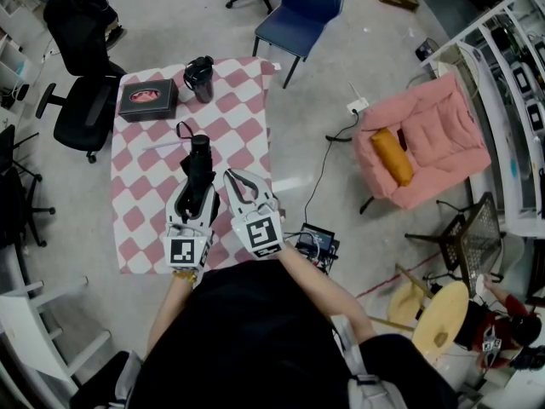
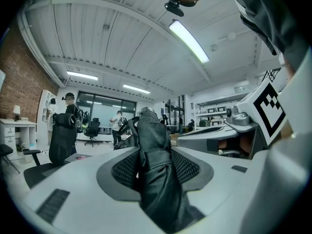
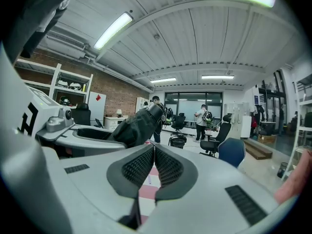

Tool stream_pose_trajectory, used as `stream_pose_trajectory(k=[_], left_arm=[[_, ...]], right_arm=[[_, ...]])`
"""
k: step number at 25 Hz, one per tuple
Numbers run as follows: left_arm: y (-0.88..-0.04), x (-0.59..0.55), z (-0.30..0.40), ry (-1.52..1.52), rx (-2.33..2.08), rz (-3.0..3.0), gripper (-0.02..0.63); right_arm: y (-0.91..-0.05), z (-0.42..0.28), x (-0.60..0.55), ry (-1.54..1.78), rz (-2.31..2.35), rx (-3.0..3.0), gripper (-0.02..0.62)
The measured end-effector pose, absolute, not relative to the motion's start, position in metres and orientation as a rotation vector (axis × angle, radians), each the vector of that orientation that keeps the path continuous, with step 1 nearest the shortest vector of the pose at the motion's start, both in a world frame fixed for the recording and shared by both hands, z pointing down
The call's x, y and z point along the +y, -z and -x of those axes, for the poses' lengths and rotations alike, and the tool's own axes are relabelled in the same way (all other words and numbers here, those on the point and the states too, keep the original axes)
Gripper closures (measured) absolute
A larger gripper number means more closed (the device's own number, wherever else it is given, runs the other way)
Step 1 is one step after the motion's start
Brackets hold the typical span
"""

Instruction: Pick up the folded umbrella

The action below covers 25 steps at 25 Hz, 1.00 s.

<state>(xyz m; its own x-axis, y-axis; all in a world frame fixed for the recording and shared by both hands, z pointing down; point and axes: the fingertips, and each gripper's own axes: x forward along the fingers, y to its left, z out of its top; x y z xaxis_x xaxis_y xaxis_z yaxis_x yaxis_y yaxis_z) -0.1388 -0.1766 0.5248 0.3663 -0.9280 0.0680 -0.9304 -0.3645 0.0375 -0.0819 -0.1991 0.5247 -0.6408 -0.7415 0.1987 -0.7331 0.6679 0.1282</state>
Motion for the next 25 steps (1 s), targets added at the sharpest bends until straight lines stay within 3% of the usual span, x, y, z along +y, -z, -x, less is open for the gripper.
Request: stream_pose_trajectory(k=[25], left_arm=[[-0.5286, -0.1741, 0.1369, -0.072, -1.707, -2.542, 0.407]], right_arm=[[-0.5272, 0.0812, -0.1983, 0.047, -1.188, -2.634, 0.578]])
